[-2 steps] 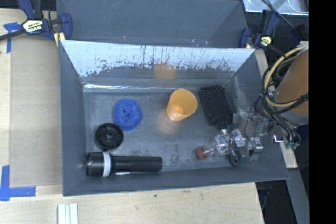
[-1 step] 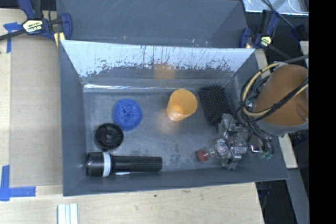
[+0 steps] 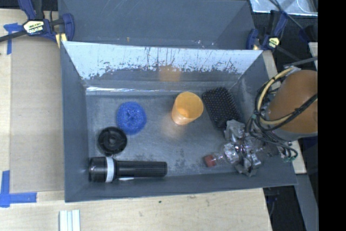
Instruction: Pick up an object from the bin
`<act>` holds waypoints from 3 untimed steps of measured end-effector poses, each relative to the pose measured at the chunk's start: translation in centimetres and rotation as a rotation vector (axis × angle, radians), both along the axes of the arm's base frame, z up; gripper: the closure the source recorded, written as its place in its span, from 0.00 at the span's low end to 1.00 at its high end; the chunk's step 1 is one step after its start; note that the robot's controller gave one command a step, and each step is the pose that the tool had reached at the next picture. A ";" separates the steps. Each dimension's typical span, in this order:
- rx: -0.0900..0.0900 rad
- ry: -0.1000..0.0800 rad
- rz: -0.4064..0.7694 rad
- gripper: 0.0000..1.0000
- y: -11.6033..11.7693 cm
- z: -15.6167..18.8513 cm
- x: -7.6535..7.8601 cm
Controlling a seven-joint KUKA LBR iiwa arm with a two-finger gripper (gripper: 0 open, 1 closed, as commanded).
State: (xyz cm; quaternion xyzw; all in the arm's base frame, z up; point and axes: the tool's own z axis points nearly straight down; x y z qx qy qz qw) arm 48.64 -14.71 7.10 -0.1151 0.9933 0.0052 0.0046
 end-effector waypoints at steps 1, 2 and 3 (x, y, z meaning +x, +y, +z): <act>0.012 0.029 -0.105 1.00 5.2 -0.1 -0.1; 0.012 0.029 -0.105 1.00 5.2 -0.1 -0.1; 0.012 0.029 -0.105 1.00 5.2 -0.1 -0.2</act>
Offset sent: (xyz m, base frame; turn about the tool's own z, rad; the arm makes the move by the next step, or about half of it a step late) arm 0.0000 0.0000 0.0000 0.0000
